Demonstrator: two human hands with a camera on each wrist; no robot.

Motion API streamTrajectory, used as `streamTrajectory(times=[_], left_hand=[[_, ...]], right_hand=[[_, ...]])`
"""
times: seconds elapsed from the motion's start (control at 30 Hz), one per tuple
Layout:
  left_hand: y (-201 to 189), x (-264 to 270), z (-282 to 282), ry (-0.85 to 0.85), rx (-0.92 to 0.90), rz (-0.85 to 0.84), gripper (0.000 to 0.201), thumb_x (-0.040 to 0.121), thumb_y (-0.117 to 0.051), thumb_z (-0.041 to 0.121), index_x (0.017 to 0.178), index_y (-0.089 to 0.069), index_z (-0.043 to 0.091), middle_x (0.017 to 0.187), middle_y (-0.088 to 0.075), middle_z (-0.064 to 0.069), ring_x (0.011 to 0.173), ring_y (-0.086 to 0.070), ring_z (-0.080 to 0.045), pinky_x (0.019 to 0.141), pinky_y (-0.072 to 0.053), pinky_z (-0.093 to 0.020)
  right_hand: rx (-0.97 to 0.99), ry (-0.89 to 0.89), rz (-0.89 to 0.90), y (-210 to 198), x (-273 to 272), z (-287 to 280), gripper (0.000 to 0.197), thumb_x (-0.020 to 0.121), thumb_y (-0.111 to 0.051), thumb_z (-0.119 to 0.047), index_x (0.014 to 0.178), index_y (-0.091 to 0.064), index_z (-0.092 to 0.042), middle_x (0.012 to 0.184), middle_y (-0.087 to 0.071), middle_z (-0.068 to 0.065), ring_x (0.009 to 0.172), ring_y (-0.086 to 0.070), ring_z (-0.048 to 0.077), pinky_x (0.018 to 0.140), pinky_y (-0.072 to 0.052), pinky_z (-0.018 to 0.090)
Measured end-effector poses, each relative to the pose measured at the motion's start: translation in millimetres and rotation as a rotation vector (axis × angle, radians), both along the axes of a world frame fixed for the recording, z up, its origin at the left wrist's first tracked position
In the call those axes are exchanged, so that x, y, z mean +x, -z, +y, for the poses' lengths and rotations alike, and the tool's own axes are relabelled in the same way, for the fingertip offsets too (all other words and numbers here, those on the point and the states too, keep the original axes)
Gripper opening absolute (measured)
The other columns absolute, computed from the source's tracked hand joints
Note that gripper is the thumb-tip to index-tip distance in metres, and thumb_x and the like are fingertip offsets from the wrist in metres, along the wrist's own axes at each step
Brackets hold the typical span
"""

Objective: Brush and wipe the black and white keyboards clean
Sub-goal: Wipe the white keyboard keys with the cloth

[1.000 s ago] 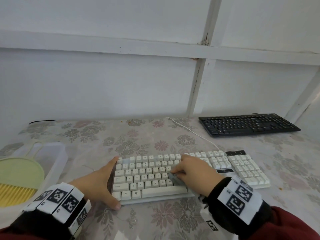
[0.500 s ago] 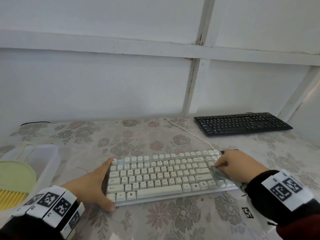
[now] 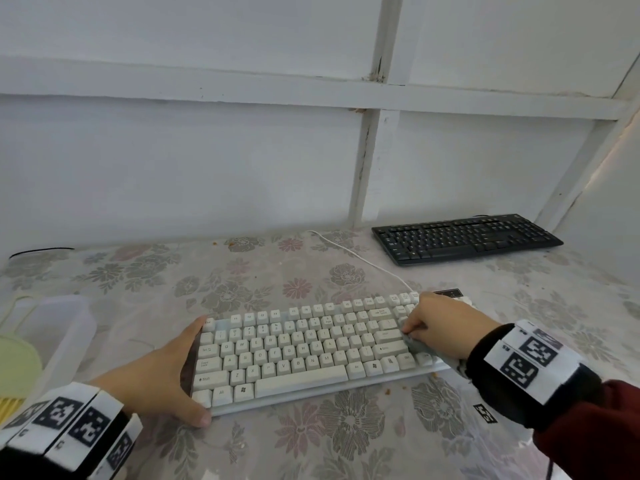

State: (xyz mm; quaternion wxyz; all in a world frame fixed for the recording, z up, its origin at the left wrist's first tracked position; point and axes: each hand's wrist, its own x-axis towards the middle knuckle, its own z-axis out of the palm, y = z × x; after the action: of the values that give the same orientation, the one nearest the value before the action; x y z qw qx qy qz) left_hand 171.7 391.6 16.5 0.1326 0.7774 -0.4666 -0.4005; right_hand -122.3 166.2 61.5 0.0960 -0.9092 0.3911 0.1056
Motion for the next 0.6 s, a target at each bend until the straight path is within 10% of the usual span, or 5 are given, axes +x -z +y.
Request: streamTrajectory(times=[0.13, 0.3, 0.47, 0.6], left_hand=[[0, 1, 1, -0.004, 0.003, 0.001, 0.162, 0.021, -0.081, 0.065, 0.146, 0.017, 0.029, 0.148, -0.022, 0.014, 0.127, -0.032, -0.004, 0.109, -0.027, -0.022], [4, 2, -1, -0.014, -0.002, 0.000, 0.155, 0.036, -0.089, 0.053, 0.146, 0.017, 0.028, 0.147, -0.023, 0.015, 0.124, -0.032, -0.003, 0.105, -0.027, -0.020], [4, 3, -1, -0.013, 0.012, -0.015, 0.161, 0.023, -0.082, 0.064, 0.146, 0.017, 0.031, 0.147, -0.024, 0.015, 0.128, -0.032, -0.005, 0.108, -0.028, -0.023], [7, 3, -2, -0.023, 0.023, -0.031, 0.149, 0.044, -0.089, 0.048, 0.145, 0.019, 0.030, 0.144, -0.024, 0.015, 0.120, -0.032, -0.003, 0.100, -0.028, -0.019]], right_hand=[[-0.070, -0.035, 0.066, 1, 2, 0, 0.024, 0.093, -0.053, -0.015, 0.100, -0.073, -0.025, 0.078, -0.033, -0.014, 0.082, -0.052, 0.016, 0.075, -0.040, 0.021], [-0.018, 0.045, 0.101, -9, -10, -7, 0.050, 0.092, -0.050, -0.013, 0.051, -0.042, -0.040, 0.071, -0.040, -0.015, 0.077, -0.053, 0.013, 0.057, -0.032, 0.013], [0.002, 0.144, 0.092, -13, -25, -20, 0.027, 0.091, -0.054, -0.016, 0.101, -0.074, -0.030, 0.096, -0.066, -0.010, 0.098, -0.062, 0.012, 0.084, -0.047, 0.019], [-0.104, 0.098, 0.004, -9, -16, -16, 0.025, 0.092, -0.051, -0.019, 0.100, -0.074, -0.024, 0.091, -0.051, -0.010, 0.083, -0.054, 0.011, 0.072, -0.038, 0.016]])
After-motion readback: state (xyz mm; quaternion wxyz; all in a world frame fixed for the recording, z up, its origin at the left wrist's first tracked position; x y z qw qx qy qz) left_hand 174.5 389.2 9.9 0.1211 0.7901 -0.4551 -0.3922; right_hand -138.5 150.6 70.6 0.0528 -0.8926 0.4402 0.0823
